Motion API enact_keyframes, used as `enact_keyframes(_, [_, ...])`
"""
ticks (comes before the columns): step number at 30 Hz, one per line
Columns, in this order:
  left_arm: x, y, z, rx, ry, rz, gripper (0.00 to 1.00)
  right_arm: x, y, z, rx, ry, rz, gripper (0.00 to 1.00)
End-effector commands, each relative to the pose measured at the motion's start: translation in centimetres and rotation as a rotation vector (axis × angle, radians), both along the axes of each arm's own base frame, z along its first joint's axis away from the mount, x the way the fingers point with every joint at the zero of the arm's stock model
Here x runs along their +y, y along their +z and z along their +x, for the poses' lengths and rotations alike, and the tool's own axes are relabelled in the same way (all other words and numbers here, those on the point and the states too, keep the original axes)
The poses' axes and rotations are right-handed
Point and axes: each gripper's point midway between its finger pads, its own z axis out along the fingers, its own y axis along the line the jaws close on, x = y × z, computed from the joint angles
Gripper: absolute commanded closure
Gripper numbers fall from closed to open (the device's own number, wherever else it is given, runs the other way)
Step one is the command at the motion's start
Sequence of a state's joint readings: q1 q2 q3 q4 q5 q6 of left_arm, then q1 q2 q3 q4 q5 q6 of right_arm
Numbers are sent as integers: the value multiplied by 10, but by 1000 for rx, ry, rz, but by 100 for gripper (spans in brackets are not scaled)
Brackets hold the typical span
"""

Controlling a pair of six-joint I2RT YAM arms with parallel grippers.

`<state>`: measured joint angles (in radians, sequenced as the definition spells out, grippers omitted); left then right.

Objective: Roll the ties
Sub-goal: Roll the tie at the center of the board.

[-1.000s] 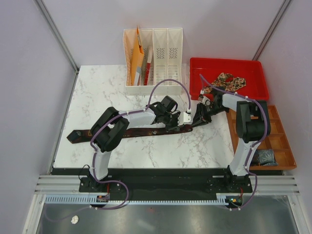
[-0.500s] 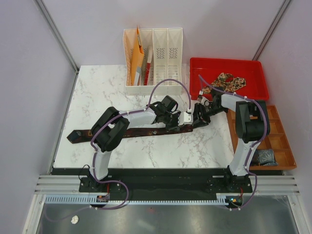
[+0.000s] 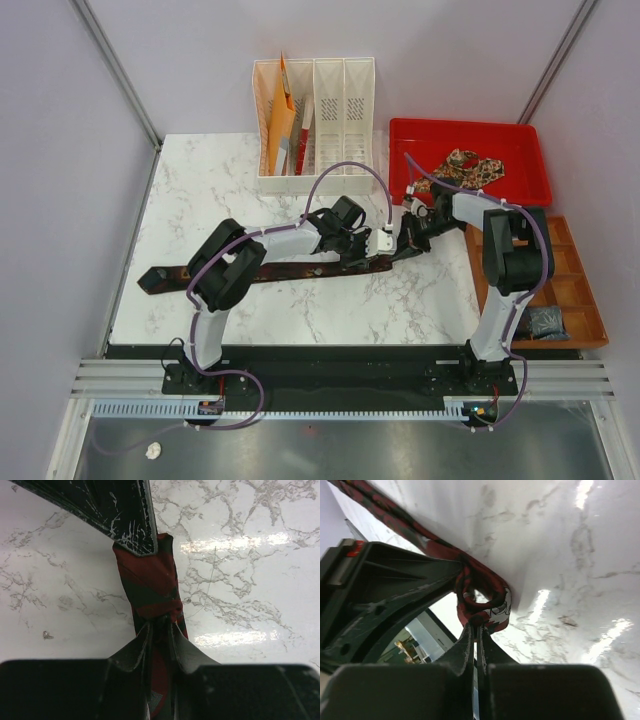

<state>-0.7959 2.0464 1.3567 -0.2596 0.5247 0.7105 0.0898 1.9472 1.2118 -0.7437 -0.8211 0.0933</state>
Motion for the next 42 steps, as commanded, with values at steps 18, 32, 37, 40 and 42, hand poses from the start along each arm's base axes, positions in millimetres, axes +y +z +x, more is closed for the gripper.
enact_keyframes(18, [5, -12, -7, 18, -13, 37, 85, 42, -25, -6, 72, -16, 36, 100])
enact_keyframes(32, [1, 9, -6, -17, -21, -10, 49, 43, -57, -5, 105, -27, -33, 100])
enact_keyframes(37, [-2, 21, -5, -28, -16, -38, 43, 42, -61, -6, 113, -27, -46, 100])
enact_keyframes(40, [-5, 24, -1, -39, -10, -45, 37, 43, -61, -6, 114, -26, -44, 100])
enact_keyframes(42, [-6, 24, 3, -53, -1, -42, 35, 43, -61, -6, 111, -24, -42, 100])
